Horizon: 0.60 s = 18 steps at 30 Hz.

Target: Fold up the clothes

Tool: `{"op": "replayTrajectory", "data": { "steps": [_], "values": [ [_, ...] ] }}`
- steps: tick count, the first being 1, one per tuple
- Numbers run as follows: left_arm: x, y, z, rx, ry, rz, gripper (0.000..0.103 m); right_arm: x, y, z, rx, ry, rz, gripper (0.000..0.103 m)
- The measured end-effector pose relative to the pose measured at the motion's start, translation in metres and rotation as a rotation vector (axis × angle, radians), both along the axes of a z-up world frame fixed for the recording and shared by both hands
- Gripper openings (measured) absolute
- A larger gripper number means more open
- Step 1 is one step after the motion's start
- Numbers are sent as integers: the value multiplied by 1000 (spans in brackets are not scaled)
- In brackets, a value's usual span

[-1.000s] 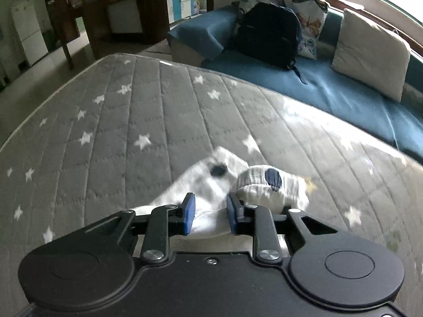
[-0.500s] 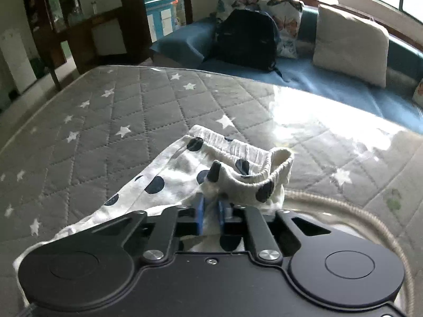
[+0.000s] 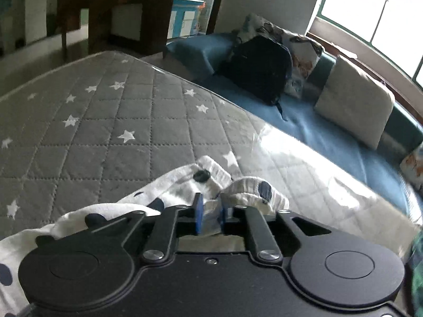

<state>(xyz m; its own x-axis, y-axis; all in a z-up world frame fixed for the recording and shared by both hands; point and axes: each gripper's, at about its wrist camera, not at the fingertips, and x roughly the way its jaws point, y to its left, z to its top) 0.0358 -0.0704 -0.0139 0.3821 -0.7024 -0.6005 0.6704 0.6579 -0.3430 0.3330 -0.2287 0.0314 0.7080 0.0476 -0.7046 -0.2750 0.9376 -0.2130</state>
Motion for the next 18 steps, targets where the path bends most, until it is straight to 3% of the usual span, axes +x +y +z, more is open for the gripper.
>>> {"op": "replayTrajectory", "data": {
  "steps": [5, 7, 10, 14, 18],
  "values": [
    [0, 2, 0, -6, 3, 0, 79, 11, -10, -11, 60, 64, -82, 25],
    [0, 1, 0, -5, 3, -1, 80, 10, -20, -12, 128, 66, -117, 24],
    [0, 1, 0, -4, 1, -3, 80, 9, -31, -13, 196, 50, -159, 13],
    [-1, 1, 0, -5, -2, 1, 80, 6, -37, -14, 242, 17, -190, 5],
    [-2, 0, 0, 0, -7, -1, 80, 5, -44, 2, 360, 4, -208, 4]
  ]
}}
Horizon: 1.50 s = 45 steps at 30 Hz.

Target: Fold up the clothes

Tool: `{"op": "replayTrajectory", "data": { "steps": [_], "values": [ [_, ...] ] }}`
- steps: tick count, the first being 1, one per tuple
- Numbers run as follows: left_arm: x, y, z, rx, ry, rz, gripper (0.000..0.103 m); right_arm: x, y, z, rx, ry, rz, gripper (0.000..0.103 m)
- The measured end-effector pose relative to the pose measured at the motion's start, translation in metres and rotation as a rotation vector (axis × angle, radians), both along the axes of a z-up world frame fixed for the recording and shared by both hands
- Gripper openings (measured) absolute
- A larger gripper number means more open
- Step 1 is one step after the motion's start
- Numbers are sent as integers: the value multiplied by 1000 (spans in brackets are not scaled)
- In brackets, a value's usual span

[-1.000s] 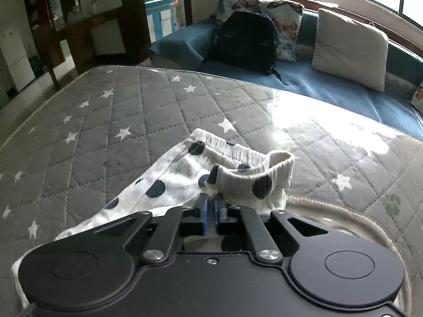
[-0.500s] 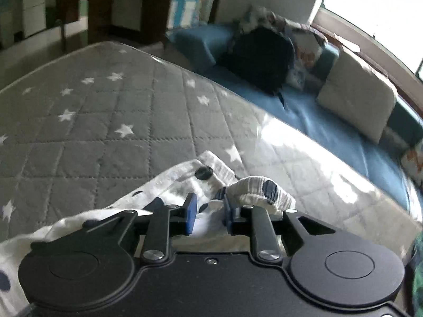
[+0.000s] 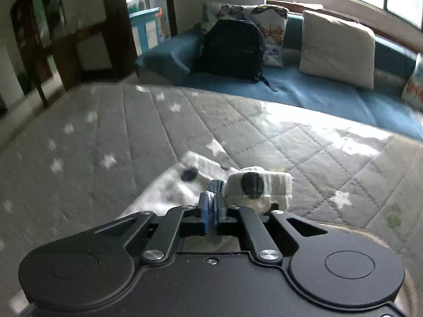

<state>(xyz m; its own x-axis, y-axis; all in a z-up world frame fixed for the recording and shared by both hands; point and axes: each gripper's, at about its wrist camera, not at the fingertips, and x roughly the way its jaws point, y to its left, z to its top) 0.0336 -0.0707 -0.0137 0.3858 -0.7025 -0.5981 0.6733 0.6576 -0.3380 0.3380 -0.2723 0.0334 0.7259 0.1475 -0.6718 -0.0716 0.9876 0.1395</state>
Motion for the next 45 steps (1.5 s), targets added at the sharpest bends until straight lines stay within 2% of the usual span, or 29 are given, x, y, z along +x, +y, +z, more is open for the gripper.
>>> {"op": "replayTrajectory", "data": {
  "steps": [5, 8, 9, 11, 13, 14, 17, 20, 24, 27, 29, 31, 36, 39, 40, 45],
  "values": [
    [1, 1, -1, -7, 4, 3, 80, 15, 4, 19, 118, -49, 7, 4],
    [1, 1, -1, -6, 5, 3, 81, 24, 3, 20, 156, -37, 1, 12],
    [1, 1, -1, -6, 5, 3, 81, 27, 2, 23, 153, -42, 13, 16],
    [1, 1, -1, -9, 6, 1, 81, 25, 2, 27, 118, -50, 18, 16],
    [1, 1, -1, -11, 9, -7, 83, 19, 2, 33, 6, -40, 37, 16],
    [1, 0, -1, -11, 8, -10, 83, 18, 2, 32, -12, -22, 54, 16],
    [-1, -1, -1, -4, -2, -9, 84, 15, 4, 24, -25, 15, 95, 16],
    [-3, -2, -1, 5, -10, -9, 83, 23, 12, 1, -70, 74, 102, 16],
    [-2, 0, 0, 0, -3, -11, 84, 32, 22, -10, -142, 52, 103, 16],
    [-1, 1, 0, -6, 2, -14, 84, 34, 18, 0, -125, 48, 101, 16],
    [-2, 2, 0, -5, -1, -14, 84, 30, 10, 10, -114, 20, 95, 21],
    [-2, 1, 0, -3, -5, -12, 84, 22, -9, 23, -55, 47, 90, 21],
    [-3, 1, 2, -1, -8, -13, 84, 15, -15, 13, -159, 112, 95, 21],
    [-2, 1, 2, 0, -7, -13, 84, 18, -20, -3, -149, 145, 66, 20],
    [-2, 1, 2, 1, -8, -13, 84, 21, -22, -7, -137, 129, 50, 20],
    [-3, -1, 2, 12, -11, -16, 84, 26, -21, -1, -119, 103, 15, 21]
  ]
}}
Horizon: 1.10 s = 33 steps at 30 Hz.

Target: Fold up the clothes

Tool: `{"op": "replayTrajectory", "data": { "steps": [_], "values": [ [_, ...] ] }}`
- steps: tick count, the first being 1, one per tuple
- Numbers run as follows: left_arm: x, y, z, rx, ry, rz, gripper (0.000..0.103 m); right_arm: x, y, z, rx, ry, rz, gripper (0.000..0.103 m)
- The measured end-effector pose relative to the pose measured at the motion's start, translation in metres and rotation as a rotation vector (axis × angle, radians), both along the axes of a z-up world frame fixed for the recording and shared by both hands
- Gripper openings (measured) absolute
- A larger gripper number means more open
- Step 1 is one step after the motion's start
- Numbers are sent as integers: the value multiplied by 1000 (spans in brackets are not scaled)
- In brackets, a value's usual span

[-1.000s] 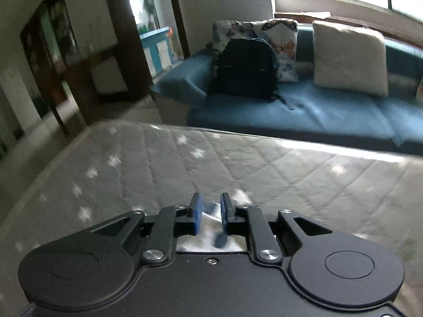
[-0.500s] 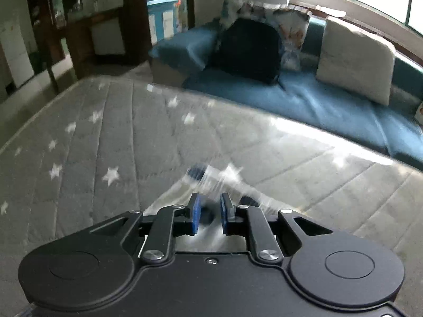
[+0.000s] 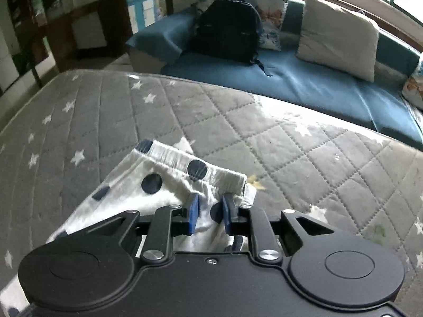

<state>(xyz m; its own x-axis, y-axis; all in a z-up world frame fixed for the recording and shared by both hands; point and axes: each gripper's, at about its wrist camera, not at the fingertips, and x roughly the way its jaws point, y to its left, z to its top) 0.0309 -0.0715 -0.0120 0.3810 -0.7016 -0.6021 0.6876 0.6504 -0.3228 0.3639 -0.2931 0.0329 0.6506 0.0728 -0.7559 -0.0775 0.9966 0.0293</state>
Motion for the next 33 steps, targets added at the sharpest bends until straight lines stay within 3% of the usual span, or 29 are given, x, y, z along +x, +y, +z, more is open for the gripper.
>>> {"op": "replayTrajectory", "data": {
  "steps": [7, 9, 13, 17, 23, 27, 30, 33],
  "values": [
    [-1, -2, 1, 11, -5, 7, 84, -37, 3, 21, 23, 41, 127, 21],
    [-1, -2, 1, 14, -6, 9, 84, -45, 7, 19, 30, 74, 153, 21],
    [-1, -2, 1, 15, -6, 15, 84, -53, 6, -7, -51, 132, 144, 21],
    [0, -3, 2, 21, 0, 20, 85, -59, 1, -1, -45, 93, 100, 22],
    [-1, -4, 1, 22, -2, 33, 86, -82, 24, 19, -28, 72, 232, 26],
    [-2, -5, 1, 25, -6, 39, 86, -92, 42, -2, -59, 148, 316, 28],
    [-3, -4, 2, 24, -4, 40, 86, -95, 41, -14, -101, 146, 301, 31],
    [-3, -4, 2, 27, -5, 44, 86, -99, 45, -6, -133, 127, 297, 31]
  ]
}}
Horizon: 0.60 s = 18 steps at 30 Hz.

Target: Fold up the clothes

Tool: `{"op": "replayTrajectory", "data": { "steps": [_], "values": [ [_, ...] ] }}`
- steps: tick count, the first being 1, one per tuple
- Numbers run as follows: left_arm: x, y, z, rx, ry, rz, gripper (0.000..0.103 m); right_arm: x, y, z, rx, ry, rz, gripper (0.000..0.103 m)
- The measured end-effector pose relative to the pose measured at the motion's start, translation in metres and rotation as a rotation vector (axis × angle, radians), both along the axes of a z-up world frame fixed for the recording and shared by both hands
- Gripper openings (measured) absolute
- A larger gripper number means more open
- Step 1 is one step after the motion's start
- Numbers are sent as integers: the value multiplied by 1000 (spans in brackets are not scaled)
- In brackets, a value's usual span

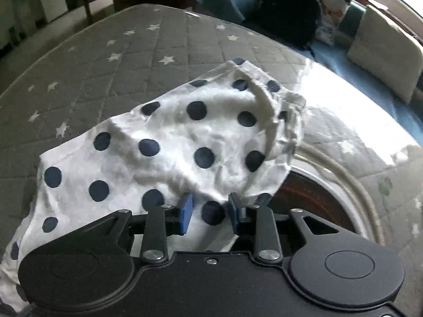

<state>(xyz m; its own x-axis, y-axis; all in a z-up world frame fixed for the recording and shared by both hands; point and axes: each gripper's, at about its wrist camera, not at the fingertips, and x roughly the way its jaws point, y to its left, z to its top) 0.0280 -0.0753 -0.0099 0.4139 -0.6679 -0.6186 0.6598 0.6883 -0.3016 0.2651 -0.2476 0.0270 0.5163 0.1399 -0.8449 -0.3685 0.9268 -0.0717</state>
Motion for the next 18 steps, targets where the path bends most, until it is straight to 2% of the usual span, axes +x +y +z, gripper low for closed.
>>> {"op": "replayTrajectory", "data": {
  "steps": [5, 10, 16, 18],
  "values": [
    [-2, 0, 0, 0, -4, 6, 87, -18, 31, 19, 55, -44, 120, 31],
    [-1, 0, 0, -6, 1, 8, 87, -24, 83, 11, 58, -30, 251, 31],
    [-2, 1, -1, -18, 3, 8, 87, -20, 112, -4, 34, 6, 291, 31],
    [-2, 0, -1, -17, 1, 7, 87, -17, 112, 1, 48, 4, 280, 31]
  ]
}}
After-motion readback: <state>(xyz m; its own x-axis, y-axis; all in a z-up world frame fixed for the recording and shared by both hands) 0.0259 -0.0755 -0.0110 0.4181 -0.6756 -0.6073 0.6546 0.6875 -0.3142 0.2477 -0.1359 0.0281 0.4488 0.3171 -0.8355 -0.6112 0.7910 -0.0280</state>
